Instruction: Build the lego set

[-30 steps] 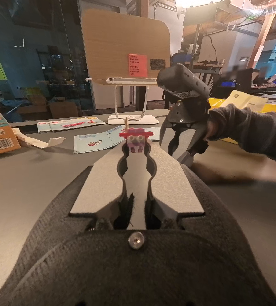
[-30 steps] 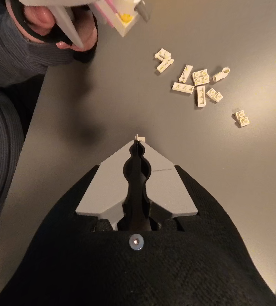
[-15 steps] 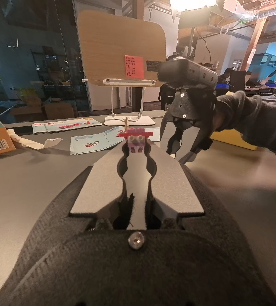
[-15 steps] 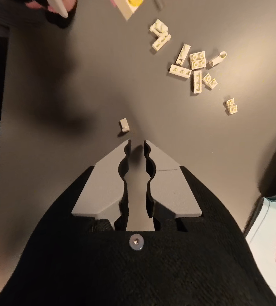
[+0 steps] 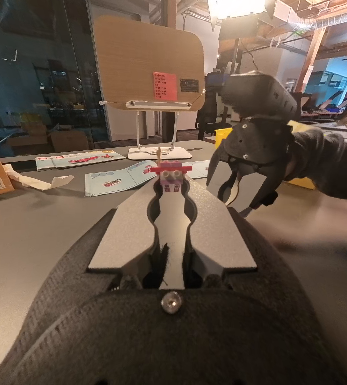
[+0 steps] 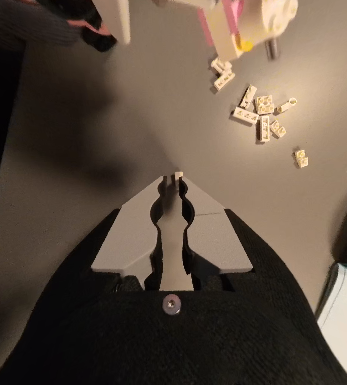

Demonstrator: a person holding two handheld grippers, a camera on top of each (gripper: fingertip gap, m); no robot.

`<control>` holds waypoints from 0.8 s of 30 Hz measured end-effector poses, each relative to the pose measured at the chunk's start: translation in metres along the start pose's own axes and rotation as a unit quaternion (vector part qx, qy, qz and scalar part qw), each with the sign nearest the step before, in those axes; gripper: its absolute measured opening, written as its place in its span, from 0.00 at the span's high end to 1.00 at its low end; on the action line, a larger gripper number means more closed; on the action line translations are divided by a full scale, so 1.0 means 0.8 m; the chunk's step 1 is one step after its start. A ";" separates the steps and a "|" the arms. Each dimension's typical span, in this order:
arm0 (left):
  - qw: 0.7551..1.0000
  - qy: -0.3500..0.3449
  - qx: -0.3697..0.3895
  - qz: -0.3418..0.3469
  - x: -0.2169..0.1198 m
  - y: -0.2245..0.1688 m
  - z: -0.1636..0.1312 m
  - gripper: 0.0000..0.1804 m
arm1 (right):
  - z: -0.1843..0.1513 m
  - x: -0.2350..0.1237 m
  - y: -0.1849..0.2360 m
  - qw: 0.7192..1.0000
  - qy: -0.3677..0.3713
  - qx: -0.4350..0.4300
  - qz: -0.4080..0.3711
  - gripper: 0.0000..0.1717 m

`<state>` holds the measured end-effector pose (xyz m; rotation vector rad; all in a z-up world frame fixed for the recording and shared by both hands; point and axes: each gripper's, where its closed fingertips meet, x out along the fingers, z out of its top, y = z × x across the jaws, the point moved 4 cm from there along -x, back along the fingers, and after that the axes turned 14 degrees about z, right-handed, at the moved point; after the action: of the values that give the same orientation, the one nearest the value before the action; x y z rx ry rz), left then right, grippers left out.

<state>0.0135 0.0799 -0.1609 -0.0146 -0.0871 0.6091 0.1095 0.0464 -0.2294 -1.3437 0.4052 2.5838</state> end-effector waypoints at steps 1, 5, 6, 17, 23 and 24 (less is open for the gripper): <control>1.000 0.000 0.000 0.000 0.000 0.000 0.000 0.92 | -0.003 -0.001 -0.001 1.000 -0.005 0.004 -0.003 0.95; 1.000 0.000 0.000 -0.002 0.000 -0.001 0.000 0.92 | -0.016 -0.004 -0.002 0.999 -0.022 0.022 -0.008 0.95; 1.000 0.000 0.001 -0.003 0.000 -0.001 0.000 0.92 | -0.018 -0.005 -0.003 0.999 -0.029 0.027 -0.008 0.95; 1.000 0.000 0.002 -0.006 0.000 -0.002 0.000 0.91 | -0.026 -0.018 0.001 0.995 -0.090 0.047 -0.008 0.94; 1.000 0.000 0.002 -0.007 0.000 -0.002 0.000 0.91 | -0.025 -0.014 0.001 0.992 -0.117 0.051 0.001 0.97; 1.000 0.000 0.002 -0.007 0.000 -0.002 0.000 0.91 | -0.024 -0.014 0.001 0.990 -0.130 0.049 0.003 0.97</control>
<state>0.0144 0.0782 -0.1608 -0.0106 -0.0853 0.5945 0.1305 0.0389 -0.2304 -0.9602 0.4826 2.6580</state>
